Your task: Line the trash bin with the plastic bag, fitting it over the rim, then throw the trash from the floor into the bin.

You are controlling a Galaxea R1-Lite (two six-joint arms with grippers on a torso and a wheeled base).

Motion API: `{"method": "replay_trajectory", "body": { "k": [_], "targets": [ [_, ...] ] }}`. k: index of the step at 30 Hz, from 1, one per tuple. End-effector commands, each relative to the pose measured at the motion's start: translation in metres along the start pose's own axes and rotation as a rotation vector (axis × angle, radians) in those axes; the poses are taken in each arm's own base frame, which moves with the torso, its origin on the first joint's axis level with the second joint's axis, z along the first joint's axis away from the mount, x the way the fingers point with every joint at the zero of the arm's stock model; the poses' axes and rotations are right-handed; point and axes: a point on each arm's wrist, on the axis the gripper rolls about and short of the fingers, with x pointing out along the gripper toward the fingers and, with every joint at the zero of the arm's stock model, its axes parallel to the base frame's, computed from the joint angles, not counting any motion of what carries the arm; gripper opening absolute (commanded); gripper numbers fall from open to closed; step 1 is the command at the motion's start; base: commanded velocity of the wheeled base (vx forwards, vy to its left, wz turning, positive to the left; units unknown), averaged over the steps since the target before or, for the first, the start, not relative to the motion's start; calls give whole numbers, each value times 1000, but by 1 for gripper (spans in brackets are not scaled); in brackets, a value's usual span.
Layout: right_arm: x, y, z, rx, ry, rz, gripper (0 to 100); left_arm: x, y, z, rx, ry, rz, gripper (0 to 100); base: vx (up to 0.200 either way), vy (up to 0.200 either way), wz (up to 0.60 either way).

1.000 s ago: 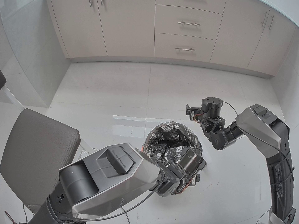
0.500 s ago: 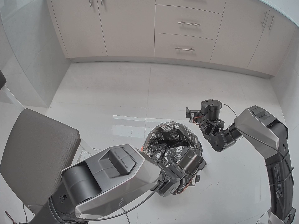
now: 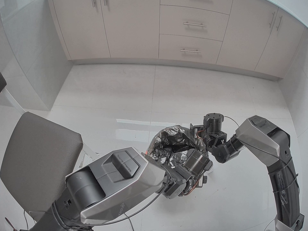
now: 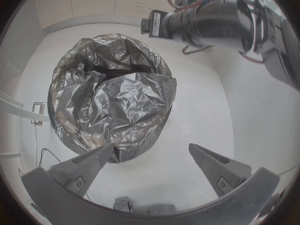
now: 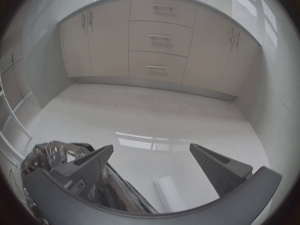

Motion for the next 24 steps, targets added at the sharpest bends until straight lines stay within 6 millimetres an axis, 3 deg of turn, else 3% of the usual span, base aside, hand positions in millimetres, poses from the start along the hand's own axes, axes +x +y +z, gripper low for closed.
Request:
{"method": "replay_trajectory", "body": {
  "k": [1, 13, 24],
  "targets": [
    [-3, 0, -16, -28, 59, 4, 100, 12, 6, 10, -7, -10, 12, 100, 0, 0, 0],
    [-33, -9, -14, -71, 125, 23, 100, 10, 8, 7, -13, 12, 26, 100, 0, 0, 0],
    [-33, -21, 6, -43, 85, -1, 100, 4, 7, 11, -29, 1, 23, 100, 0, 0, 0]
  ]
}}
